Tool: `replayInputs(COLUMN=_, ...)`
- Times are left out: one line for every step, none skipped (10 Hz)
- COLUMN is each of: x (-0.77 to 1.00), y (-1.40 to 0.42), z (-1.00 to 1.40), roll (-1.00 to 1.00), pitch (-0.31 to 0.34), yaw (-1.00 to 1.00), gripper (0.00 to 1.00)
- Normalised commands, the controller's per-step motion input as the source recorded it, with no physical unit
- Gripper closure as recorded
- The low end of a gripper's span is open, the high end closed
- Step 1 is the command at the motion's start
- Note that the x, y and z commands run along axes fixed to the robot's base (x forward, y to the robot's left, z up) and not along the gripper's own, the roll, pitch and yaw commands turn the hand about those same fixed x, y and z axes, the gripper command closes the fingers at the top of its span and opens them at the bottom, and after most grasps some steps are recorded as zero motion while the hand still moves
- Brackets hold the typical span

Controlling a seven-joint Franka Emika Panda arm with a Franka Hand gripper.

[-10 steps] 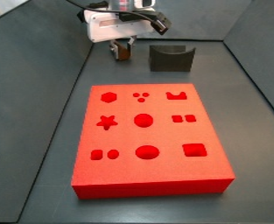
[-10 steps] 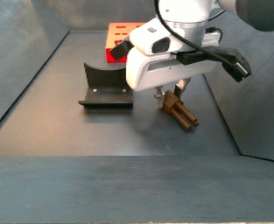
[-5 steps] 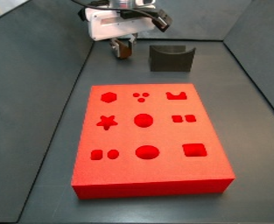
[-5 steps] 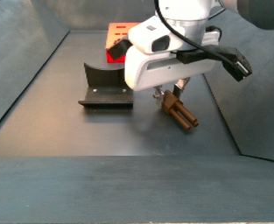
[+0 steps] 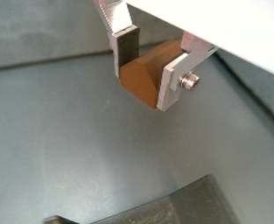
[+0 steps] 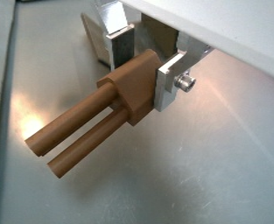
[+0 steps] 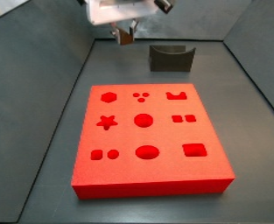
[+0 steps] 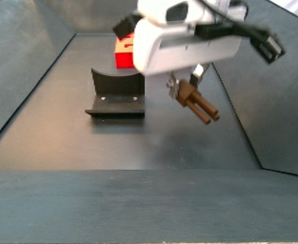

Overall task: Pick up the 3 prong object. Move up. Place the 3 prong object on the fixture. Regrasp the 3 prong object. Move to above the board. Insert the 3 prong object.
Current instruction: Place the 3 prong object on the fixture.

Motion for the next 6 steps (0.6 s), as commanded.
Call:
replayInputs(x=0.00, y=0.00, z=1.00, roll=0.00, pitch=0.000, yaw=0.00, gripper=1.00)
replayInputs(x=0.01, y=0.00, z=1.00, roll=0.01, pitch=-0.002, yaw=0.00, gripper=1.00)
replayInputs(x=0.00, y=0.00, z=1.00, roll=0.01, pitch=0.020, yaw=0.00, gripper=1.00)
replayInputs(x=-0.01, y=0.01, z=1.00, roll=0.01, pitch=0.024, yaw=0.00, gripper=1.00)
replayInputs(x=-0.01, y=0.01, z=1.00, roll=0.02, pitch=0.030, yaw=-0.01, gripper=1.00)
replayInputs(x=-0.02, y=0.01, z=1.00, roll=0.02, pitch=0.036, yaw=-0.01, gripper=1.00)
